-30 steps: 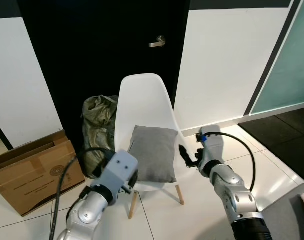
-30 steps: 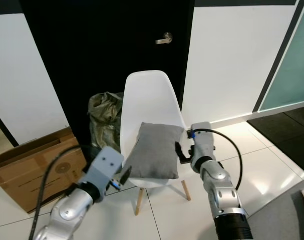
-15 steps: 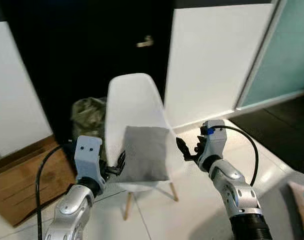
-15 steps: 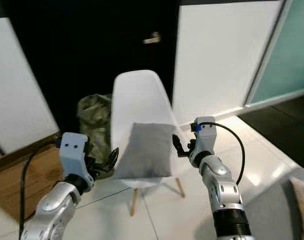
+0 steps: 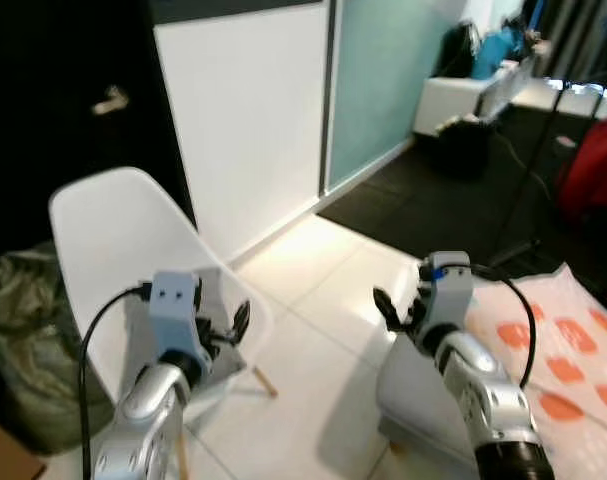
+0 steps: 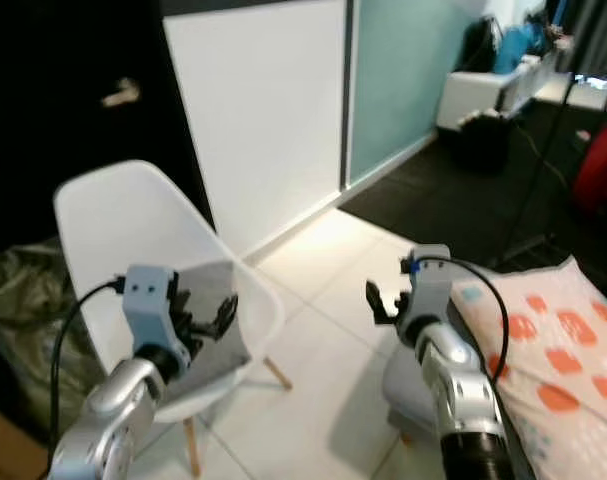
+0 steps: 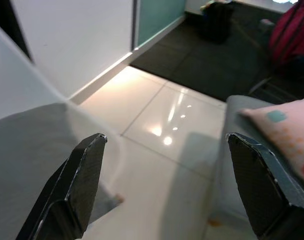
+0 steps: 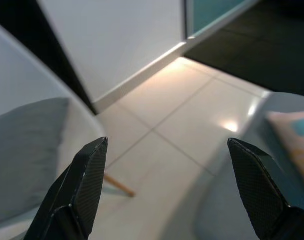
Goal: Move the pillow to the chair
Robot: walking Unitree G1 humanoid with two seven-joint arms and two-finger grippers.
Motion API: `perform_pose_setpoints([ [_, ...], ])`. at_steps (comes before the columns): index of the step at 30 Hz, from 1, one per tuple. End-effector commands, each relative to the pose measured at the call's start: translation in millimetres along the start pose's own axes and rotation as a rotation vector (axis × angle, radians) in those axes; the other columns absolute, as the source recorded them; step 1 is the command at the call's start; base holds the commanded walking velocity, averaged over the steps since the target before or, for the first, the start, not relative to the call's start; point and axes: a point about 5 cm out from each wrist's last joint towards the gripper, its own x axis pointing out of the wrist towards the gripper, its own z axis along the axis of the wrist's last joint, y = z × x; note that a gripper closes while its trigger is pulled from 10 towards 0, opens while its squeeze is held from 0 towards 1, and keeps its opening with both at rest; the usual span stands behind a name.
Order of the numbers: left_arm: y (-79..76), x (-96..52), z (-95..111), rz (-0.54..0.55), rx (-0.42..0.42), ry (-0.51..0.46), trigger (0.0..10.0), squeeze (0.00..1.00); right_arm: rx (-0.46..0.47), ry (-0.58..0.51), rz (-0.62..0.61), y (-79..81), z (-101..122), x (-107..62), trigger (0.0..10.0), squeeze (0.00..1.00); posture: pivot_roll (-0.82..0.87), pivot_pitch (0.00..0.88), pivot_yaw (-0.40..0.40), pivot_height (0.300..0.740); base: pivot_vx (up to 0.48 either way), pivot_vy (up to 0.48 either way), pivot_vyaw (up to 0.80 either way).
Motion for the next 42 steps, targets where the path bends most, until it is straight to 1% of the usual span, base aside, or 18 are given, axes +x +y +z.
perform_pose_setpoints([
  [1,3.9,1.5,-3.4,0.018,-0.018,0.009,10.0,0.00,-0.022,-0.005,-0.004,0.2,2.1,-0.3,10.0,0.00,-0.20,0.027,0.025,0.697,0.000,0.000,-0.78],
  [6,6.6,0.8,-6.7,0.005,-0.007,0.007,10.0,0.00,-0.040,0.007,-0.020,-2.3,0.3,-0.1,10.0,0.00,-0.20,0.029,0.022,0.697,0.000,0.000,-0.78],
  [8,10.9,-1.3,-9.2,0.013,-0.023,0.013,10.0,0.00,-0.062,0.016,-0.038,-8.3,-1.5,-0.8,10.0,0.00,-0.20,0.031,0.017,0.697,0.000,0.000,-0.78],
  [9,10.9,-1.3,-9.2,0.013,-0.023,0.013,10.0,0.00,-0.062,0.016,-0.038,-8.3,-1.5,-0.8,10.0,0.00,-0.20,0.031,0.017,0.697,0.000,0.000,-0.78],
  [12,17.7,-6.7,-13.8,0.023,-0.049,0.037,10.0,0.00,-0.074,0.030,-0.070,-22.1,-4.8,-2.6,10.0,0.00,-0.21,0.023,0.015,0.697,0.000,0.000,-0.78],
  [13,17.7,-6.7,-13.8,0.023,-0.049,0.037,10.0,0.00,-0.074,0.030,-0.070,-22.1,-4.8,-2.6,10.0,0.00,-0.21,0.023,0.015,0.697,0.000,0.000,-0.78],
  [16,26.2,-9.5,-20.0,0.036,-0.016,0.060,10.0,0.00,-0.081,0.042,-0.079,-29.2,-8.0,-3.7,10.0,0.00,-0.20,0.015,0.010,0.697,0.000,0.000,-0.78],
  [17,26.2,-9.5,-20.0,0.036,-0.016,0.060,10.0,0.00,-0.081,0.042,-0.079,-29.2,-8.0,-3.7,10.0,0.00,-0.20,0.015,0.010,0.697,0.000,0.000,-0.78],
  [18,30.1,-10.0,-20.7,0.038,0.003,0.050,10.0,0.00,-0.072,0.036,-0.052,-27.1,-8.4,-3.8,10.0,0.00,-0.21,0.007,0.009,0.697,0.000,0.000,-0.78],
  [20,32.5,-9.5,-20.8,0.046,0.012,0.041,10.0,0.00,-0.064,0.029,-0.025,-24.1,-9.2,-4.1,10.0,0.00,-0.21,0.006,0.007,0.697,0.000,0.000,-0.77],
  [25,34.5,-8.5,-20.3,0.058,0.026,0.031,10.0,0.00,-0.065,0.031,0.000,-21.0,-12.5,-5.9,10.0,0.00,-0.21,0.007,0.004,0.697,0.000,0.000,-0.77],
  [28,36.2,-8.7,-19.6,0.081,0.024,0.014,10.0,0.00,-0.080,0.030,0.044,-14.7,-14.6,-8.9,10.0,0.00,-0.22,0.017,0.006,0.697,0.000,0.000,-0.77],
  [29,36.2,-8.7,-19.6,0.081,0.024,0.014,10.0,0.00,-0.080,0.030,0.044,-14.7,-14.6,-8.9,10.0,0.00,-0.22,0.017,0.006,0.697,0.000,0.000,-0.77],
  [30,36.5,-9.1,-19.8,0.082,0.030,0.014,10.0,0.00,-0.094,0.024,0.070,-10.7,-13.8,-8.8,10.0,0.00,-0.22,0.020,0.006,0.697,0.000,0.000,-0.77],
  [35,36.3,-9.2,-19.8,0.080,0.039,0.015,10.0,0.00,-0.112,0.017,0.092,-6.7,-11.9,-8.0,10.0,0.00,-0.22,0.021,0.005,0.697,0.000,0.000,-0.77],
  [37,35.8,-8.5,-18.9,0.071,0.033,0.003,10.0,0.00,-0.132,0.011,0.110,-4.4,-9.6,-7.4,10.0,0.00,-0.22,0.025,0.004,0.697,0.000,0.000,-0.77],
  [42,32.8,-7.7,-17.6,0.060,0.022,-0.005,10.0,0.00,-0.147,0.007,0.135,-0.4,-8.1,-6.8,10.0,0.00,-0.22,0.027,-0.001,0.697,0.000,0.000,-0.77],
])
